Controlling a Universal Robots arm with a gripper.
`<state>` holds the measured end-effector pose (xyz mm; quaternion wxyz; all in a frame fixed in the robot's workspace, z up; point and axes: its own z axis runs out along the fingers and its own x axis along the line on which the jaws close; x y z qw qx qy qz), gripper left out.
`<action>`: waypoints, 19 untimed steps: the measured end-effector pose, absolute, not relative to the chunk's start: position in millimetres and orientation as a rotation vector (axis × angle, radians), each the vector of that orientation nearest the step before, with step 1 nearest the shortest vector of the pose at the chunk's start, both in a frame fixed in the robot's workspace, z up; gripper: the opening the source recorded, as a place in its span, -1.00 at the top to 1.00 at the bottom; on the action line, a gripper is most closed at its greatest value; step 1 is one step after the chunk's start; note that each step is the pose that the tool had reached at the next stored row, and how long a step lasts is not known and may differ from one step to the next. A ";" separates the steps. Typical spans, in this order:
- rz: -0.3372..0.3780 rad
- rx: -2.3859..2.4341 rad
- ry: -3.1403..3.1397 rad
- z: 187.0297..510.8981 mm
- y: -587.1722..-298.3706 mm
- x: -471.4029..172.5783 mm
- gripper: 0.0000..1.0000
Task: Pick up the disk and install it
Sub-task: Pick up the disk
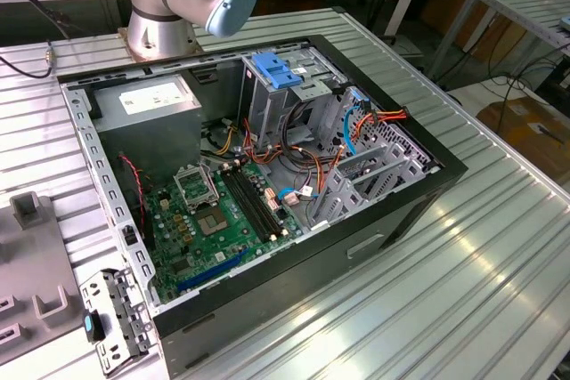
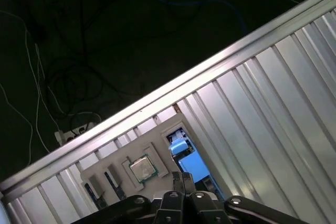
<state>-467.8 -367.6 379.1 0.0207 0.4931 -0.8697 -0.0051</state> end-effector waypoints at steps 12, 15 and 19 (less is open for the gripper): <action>-0.003 1.776 -2.548 378.7 -366.2 -467.8 0.79; 0.001 1.784 -2.548 378.8 -365.7 -467.8 0.79; 0.026 1.805 -2.560 378.5 -365.6 -467.8 0.79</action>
